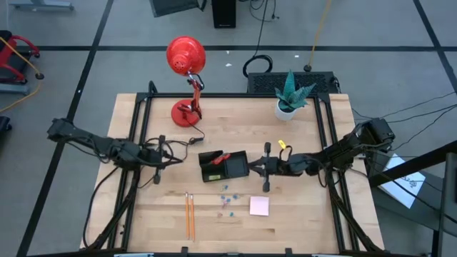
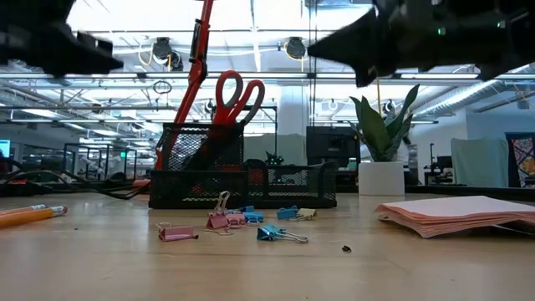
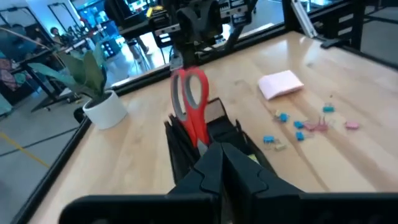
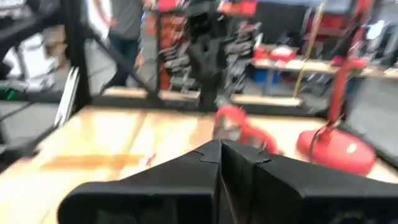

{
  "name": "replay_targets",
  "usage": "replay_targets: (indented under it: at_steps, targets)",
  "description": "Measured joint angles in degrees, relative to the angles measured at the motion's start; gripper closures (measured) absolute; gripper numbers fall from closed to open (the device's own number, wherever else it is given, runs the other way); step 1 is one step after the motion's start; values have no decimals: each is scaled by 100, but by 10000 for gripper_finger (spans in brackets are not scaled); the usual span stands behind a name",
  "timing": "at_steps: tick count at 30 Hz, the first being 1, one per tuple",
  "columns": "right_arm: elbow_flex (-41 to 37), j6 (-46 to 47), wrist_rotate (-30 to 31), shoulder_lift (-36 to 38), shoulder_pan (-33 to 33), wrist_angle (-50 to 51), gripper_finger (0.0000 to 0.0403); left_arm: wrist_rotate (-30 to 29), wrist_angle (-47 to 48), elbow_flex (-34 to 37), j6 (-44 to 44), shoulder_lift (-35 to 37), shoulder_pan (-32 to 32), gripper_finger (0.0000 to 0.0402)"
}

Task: Pick and place office supplies into organizer
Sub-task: Put the green binder clip into the desk organizer

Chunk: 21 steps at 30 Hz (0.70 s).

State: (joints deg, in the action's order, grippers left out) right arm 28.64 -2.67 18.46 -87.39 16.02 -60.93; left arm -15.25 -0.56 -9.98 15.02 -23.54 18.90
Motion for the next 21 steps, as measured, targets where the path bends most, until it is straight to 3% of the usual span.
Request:
replay_targets:
  at_steps: [5, 10, 16, 21]
  targets:
    - [0, 573, -333, -2, -63, 838, 402, 7, -1235, 955, -45, -4, 0, 394]
    - [299, 820, -876, -2, 157, 1713, 402, 22, -1027, 940, -163, -64, -7, 391]
    - [1686, 1218, -966, -126, 452, 4418, 393, 20, -1027, 940, -95, -82, -7, 370]
    - [2738, 1250, -1009, -502, 552, 5743, 346, 20, -1022, 940, -153, -82, -11, 374]
